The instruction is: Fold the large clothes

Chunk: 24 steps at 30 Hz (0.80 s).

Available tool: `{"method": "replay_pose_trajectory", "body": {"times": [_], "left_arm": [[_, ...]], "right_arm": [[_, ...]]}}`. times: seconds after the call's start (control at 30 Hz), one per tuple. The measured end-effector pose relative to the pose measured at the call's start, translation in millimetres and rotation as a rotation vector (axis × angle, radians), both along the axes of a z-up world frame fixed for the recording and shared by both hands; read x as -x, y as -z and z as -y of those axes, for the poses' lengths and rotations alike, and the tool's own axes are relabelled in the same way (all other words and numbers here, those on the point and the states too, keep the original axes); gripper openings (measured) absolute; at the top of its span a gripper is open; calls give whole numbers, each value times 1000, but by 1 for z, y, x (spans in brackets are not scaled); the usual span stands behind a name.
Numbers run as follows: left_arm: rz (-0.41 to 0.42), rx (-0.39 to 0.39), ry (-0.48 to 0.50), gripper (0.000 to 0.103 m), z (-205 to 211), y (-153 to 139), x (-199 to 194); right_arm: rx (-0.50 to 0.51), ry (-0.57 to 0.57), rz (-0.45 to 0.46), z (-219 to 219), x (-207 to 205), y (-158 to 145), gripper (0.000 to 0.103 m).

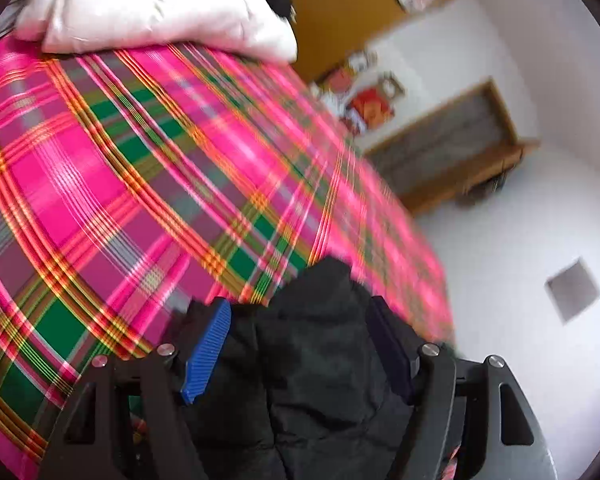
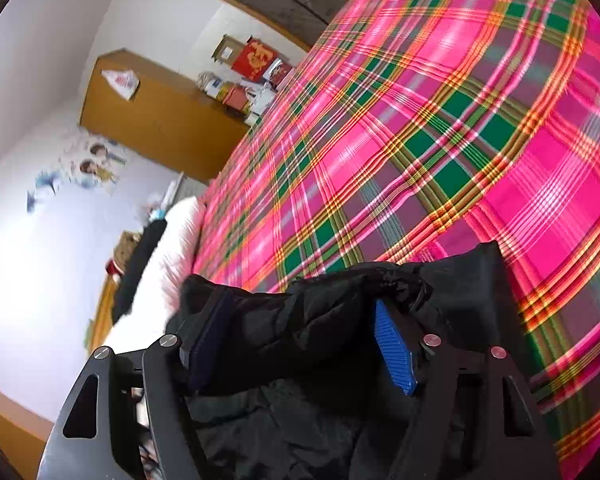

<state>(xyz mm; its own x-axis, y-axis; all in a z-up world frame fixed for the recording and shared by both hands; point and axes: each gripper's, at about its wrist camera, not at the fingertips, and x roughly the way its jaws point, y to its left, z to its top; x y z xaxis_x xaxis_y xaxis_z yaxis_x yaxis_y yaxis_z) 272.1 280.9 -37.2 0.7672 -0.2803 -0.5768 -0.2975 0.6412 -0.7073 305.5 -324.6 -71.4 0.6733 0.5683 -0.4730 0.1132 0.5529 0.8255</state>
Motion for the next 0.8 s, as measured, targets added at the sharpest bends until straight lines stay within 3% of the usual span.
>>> {"method": "replay_pose_trajectory", "body": {"times": [0.07, 0.27, 0.43, 0.53, 0.6, 0.67, 0.73, 0.8], "left_arm": [[-55, -25, 33, 72, 8, 10, -5], [-46, -90, 56, 72, 19, 4, -4], [-11, -141, 129, 72, 43, -6, -5], [4, -254, 230, 72, 74, -15, -8], [-4, -374, 272, 72, 92, -16, -9], [-27, -445, 279, 72, 98, -15, -10], [-57, -448, 256, 72, 92, -9, -14], [-81, -416, 223, 72, 80, -4, -18]], "right_arm": [[6, 15, 0, 1, 1, -1, 70], [349, 38, 156, -13, 25, -45, 70], [562, -87, 115, -37, 29, -42, 71], [717, -168, 89, -59, 27, -24, 71], [717, -146, 38, -51, 19, -5, 71], [654, -123, -5, -38, 9, 6, 71], [563, -144, -50, -28, -5, 18, 71], [547, -179, -53, -29, -15, 19, 71]]}}
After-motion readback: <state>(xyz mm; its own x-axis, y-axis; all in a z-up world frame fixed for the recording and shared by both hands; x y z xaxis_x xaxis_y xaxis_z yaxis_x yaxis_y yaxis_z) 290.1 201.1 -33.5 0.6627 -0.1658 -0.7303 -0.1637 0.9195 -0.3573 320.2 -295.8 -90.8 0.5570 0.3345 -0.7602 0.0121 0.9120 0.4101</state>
